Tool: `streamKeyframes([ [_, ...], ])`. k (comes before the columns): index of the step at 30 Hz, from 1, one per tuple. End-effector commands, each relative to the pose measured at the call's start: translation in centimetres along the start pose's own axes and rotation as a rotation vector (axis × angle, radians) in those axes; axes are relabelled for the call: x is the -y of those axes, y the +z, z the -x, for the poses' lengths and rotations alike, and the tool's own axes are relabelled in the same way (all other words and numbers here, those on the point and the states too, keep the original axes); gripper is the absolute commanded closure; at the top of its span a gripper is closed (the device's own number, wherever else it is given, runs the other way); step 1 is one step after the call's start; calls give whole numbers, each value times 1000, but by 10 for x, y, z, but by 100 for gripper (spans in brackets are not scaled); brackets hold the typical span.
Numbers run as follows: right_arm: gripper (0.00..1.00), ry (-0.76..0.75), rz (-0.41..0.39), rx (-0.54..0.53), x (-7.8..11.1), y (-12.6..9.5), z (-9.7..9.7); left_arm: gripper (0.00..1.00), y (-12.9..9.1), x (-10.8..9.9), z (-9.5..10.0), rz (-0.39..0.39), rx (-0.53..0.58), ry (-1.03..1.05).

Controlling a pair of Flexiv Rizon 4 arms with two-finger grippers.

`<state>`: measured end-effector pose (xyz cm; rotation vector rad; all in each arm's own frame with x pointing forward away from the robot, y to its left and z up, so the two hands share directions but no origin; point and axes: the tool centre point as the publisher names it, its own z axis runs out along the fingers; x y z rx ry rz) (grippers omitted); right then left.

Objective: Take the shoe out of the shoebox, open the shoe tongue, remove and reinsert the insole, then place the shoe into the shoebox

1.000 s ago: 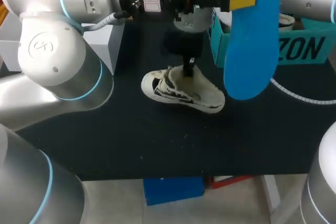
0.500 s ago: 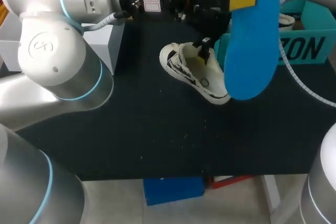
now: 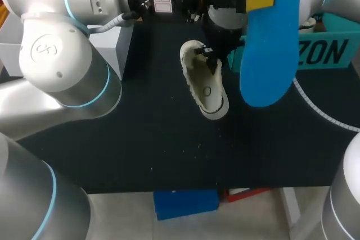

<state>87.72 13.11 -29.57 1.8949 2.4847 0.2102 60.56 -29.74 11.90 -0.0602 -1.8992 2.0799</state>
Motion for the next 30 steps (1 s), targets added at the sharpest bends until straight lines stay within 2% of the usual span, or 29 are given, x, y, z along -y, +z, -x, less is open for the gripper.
streamKeyframes([
  [1,100,148,47,61,3,8,-9,100,2,-1,0,-1,3,1],
  [12,100,136,-9,89,0,46,-14,100,2,-1,0,-1,3,1],
  [30,100,247,-69,86,-9,83,-1,100,2,-1,0,-1,3,1],
])
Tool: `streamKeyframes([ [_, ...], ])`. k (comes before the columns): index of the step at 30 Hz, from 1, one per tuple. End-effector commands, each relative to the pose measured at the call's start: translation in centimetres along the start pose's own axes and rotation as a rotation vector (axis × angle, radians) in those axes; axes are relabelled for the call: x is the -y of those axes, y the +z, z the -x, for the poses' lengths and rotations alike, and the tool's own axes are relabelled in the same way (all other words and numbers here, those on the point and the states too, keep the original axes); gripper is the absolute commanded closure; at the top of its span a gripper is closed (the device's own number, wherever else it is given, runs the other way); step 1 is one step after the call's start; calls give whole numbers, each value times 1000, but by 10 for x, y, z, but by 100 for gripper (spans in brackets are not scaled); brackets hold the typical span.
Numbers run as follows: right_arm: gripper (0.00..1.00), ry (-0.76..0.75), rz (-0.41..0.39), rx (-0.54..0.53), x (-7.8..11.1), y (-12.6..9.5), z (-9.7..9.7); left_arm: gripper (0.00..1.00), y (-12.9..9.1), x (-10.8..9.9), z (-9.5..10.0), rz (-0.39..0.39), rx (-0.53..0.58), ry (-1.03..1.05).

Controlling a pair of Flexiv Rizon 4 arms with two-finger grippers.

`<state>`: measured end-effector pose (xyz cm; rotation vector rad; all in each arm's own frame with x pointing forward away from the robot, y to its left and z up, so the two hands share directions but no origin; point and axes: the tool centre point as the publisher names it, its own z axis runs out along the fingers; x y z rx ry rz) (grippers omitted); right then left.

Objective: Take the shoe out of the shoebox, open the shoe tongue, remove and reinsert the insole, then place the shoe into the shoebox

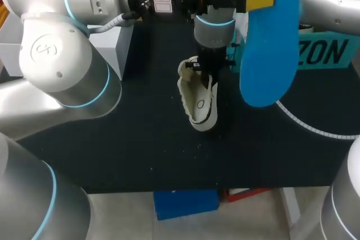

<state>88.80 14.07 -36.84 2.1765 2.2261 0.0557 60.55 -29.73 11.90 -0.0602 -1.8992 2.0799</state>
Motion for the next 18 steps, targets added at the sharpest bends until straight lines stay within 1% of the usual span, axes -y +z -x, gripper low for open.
streamKeyframes([
  [1,100,8,-15,-1,-5,11,-2,100,2,-1,0,-1,3,1],
  [4,100,18,-25,-1,-4,14,1,100,2,-1,0,-1,3,1],
  [5,62,21,-27,1,-3,14,3,100,2,-1,0,-1,3,1],
  [6,0,31,-26,3,-3,13,6,100,2,-1,0,-1,3,1],
  [10,0,39,-2,-14,0,3,17,100,2,-1,0,-1,3,1],
  [13,0,51,29,-43,3,-10,25,100,2,-1,0,-1,3,1],
  [18,0,62,73,-153,8,-37,28,100,2,-1,0,-1,3,1],
])
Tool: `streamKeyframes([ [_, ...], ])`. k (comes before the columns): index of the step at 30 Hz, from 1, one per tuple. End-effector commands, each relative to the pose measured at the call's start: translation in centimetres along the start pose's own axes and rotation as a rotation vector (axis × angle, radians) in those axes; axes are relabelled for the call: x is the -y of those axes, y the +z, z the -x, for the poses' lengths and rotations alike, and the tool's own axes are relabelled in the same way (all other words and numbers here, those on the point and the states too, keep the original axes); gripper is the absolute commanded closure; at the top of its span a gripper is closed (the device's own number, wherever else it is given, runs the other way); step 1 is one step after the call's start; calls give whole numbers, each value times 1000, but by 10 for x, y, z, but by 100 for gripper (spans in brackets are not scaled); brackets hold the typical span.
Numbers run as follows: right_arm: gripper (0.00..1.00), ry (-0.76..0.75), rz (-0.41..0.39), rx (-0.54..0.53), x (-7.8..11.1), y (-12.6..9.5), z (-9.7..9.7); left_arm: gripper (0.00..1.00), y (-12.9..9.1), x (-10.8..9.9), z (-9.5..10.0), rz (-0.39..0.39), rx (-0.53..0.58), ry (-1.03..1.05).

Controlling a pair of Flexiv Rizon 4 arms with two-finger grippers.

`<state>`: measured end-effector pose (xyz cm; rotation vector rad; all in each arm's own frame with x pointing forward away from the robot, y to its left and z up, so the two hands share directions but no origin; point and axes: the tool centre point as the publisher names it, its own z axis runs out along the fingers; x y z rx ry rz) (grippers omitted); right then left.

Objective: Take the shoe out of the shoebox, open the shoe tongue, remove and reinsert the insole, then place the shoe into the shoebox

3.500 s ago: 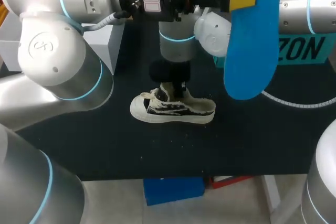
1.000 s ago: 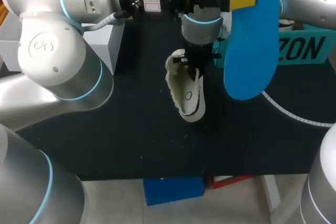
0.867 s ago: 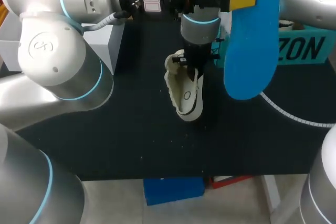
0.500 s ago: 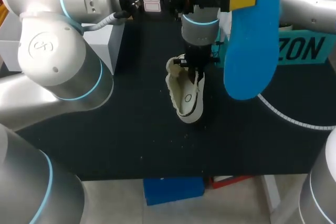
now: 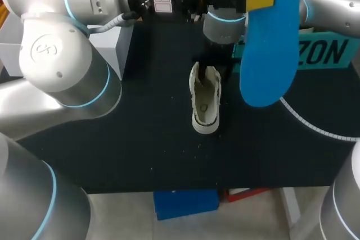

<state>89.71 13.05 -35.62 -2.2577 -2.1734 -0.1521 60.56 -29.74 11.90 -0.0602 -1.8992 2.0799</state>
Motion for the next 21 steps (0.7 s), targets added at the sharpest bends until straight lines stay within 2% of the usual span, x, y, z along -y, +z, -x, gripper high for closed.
streamKeyframes([
  [1,0,-3,57,-127,18,-33,16,100,2,-1,0,-1,3,1],
  [9,0,-78,73,-428,32,-73,3,100,2,-1,0,-1,3,1],
  [14,0,-184,103,-687,42,-98,-6,100,2,-1,0,-1,3,1],
  [16,0,-235,104,-746,46,-108,-9,100,2,-1,0,-1,3,1],
  [17,0,-267,105,-758,47,-113,-10,100,2,-1,0,-1,3,1],
  [20,0,-362,134,-661,50,-126,-10,100,2,-1,0,-1,3,1],
  [21,0,-362,134,-661,50,-126,-10,100,2,-1,0,-1,3,1],
])
